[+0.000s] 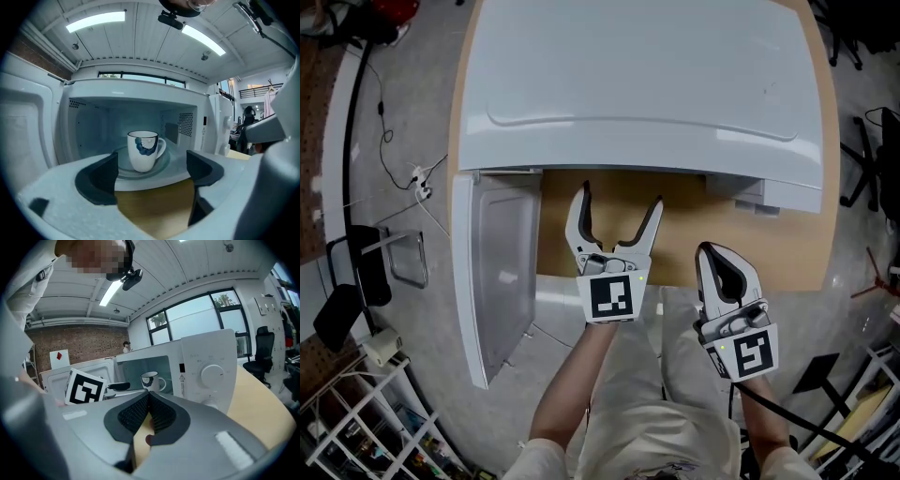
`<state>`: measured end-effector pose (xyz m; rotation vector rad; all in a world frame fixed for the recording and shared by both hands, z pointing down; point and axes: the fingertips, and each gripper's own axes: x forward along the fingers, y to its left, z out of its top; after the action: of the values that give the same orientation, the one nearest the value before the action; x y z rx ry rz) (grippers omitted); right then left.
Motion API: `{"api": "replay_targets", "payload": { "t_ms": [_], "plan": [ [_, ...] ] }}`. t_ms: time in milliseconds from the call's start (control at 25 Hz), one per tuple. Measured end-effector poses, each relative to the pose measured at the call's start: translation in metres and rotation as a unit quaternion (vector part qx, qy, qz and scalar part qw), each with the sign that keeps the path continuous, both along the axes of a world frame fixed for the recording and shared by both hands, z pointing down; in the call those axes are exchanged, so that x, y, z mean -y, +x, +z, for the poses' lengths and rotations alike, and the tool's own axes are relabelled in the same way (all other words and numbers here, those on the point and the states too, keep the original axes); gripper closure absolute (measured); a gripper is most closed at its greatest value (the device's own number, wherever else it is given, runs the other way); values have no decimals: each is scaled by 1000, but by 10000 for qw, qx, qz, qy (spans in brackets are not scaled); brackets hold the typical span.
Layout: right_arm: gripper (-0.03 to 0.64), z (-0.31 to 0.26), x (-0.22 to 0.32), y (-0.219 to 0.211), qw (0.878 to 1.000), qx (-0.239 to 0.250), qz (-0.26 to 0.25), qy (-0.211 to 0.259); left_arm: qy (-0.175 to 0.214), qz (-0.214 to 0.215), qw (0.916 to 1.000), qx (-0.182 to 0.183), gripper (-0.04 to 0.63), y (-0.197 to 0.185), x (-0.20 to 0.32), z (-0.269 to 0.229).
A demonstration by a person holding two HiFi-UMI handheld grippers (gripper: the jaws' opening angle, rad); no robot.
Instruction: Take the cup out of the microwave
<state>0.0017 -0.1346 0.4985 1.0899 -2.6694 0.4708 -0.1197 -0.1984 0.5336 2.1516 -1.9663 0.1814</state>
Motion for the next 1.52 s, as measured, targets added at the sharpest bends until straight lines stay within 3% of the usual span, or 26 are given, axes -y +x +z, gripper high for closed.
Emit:
{"api": "replay_targets", "payload": {
  "t_ms": [280, 480, 720, 880, 1080, 1240, 1520],
  "plan": [
    [609, 5, 6, 1, 10000, -75, 29, -37, 316, 119, 9993, 149, 130, -11, 46, 4],
    [609, 5, 5, 2, 9999, -144, 6, -47, 213, 382, 9984, 371, 130, -16, 68, 16],
    [609, 10, -1, 0, 9997, -193, -44, -132, 399, 531, 9969, 425, 132, -16, 88, 16],
    [609, 13, -6, -3, 9996, -194, -58, -199, 386, 542, 9963, 550, 149, -15, 95, 17],
    [609, 14, -8, -6, 9995, -190, -110, -231, 637, 611, 9915, 954, 205, -14, 97, 11],
    [609, 17, -10, -8, 9995, -182, -106, -247, 270, 502, 9951, 811, 207, -16, 95, 21],
    [609, 10, -13, -6, 9994, -201, -150, -219, 283, 462, 9965, 640, 210, -14, 83, 16]
  ]
}}
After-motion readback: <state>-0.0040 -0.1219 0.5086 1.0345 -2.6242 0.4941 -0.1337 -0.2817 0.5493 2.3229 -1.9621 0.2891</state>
